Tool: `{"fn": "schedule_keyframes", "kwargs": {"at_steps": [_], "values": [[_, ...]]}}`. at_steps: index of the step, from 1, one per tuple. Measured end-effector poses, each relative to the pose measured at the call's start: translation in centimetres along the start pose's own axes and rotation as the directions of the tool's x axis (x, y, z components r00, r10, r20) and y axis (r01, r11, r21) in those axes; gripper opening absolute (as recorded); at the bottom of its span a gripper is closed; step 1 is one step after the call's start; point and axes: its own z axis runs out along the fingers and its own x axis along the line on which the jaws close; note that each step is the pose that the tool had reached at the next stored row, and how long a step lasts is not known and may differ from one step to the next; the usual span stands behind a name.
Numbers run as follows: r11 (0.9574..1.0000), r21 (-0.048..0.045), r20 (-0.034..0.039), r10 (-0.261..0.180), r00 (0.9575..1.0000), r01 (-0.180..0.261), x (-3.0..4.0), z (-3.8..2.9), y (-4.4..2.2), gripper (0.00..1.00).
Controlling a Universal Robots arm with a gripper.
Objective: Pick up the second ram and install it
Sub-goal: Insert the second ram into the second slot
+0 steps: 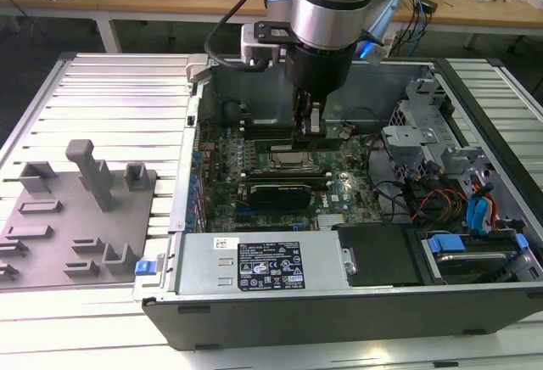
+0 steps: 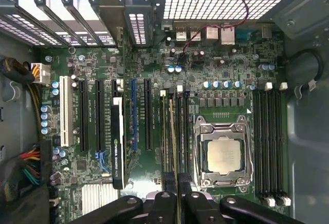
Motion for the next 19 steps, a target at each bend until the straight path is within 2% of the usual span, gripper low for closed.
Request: {"fn": "schedule_keyframes", "kwargs": {"at_steps": [1, 14, 19], "values": [[1.0000, -0.0001, 0.0000, 0.000, 1.0000, 0.000, 0.01, 0.40, -0.02, 0.14], [1.0000, 0.0000, -0.0010, 0.000, 1.0000, 0.000, -0.03, 2.40, -0.39, 0.14], [1.0000, -0.0001, -0.0011, 0.000, 1.0000, 0.000, -0.07, 2.84, -0.51, 0.14]]}}
